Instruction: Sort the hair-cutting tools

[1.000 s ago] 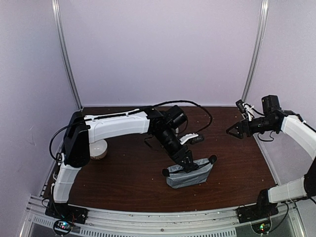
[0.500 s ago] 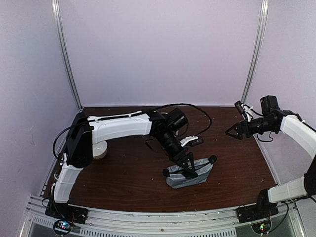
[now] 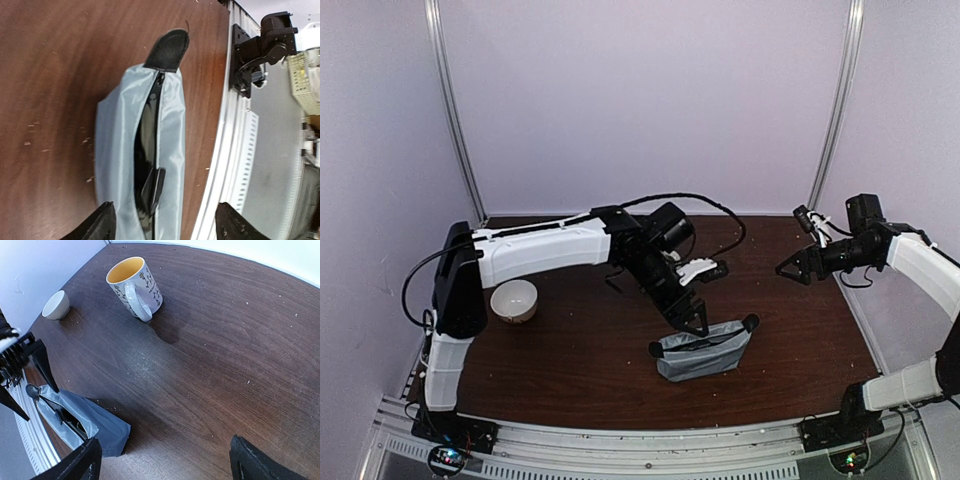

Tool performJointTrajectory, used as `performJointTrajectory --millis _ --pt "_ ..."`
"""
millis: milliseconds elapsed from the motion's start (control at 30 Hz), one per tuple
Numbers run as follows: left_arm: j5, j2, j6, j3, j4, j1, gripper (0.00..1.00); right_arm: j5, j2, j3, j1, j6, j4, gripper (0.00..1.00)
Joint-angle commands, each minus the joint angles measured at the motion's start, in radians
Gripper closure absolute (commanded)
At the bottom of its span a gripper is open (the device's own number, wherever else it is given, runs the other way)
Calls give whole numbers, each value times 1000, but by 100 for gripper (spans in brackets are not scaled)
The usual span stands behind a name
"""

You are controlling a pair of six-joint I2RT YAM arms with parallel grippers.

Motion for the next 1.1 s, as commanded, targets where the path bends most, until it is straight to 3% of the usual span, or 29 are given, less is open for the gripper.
performJointTrajectory --millis 0,200,400,600,933,1067 --pt "-226 -162 122 -67 45 -25 31 -20 -9 10 7 -33 -27 10" --pt "-310 -224 166 -159 64 -66 41 -15 -4 54 25 -179 -149 17" --pt "-458 -255 48 -229 47 -65 38 86 53 73 169 -259 -287 26" --pt "-377 -315 -84 -364 65 -17 35 163 169 74 345 -232 -326 35" --pt "-189 -481 -304 -656 302 25 42 162 213 90 363 -212 -332 47" --pt "-136 -481 -328 -679 356 29 43 144 226 99 363 -216 -341 51"
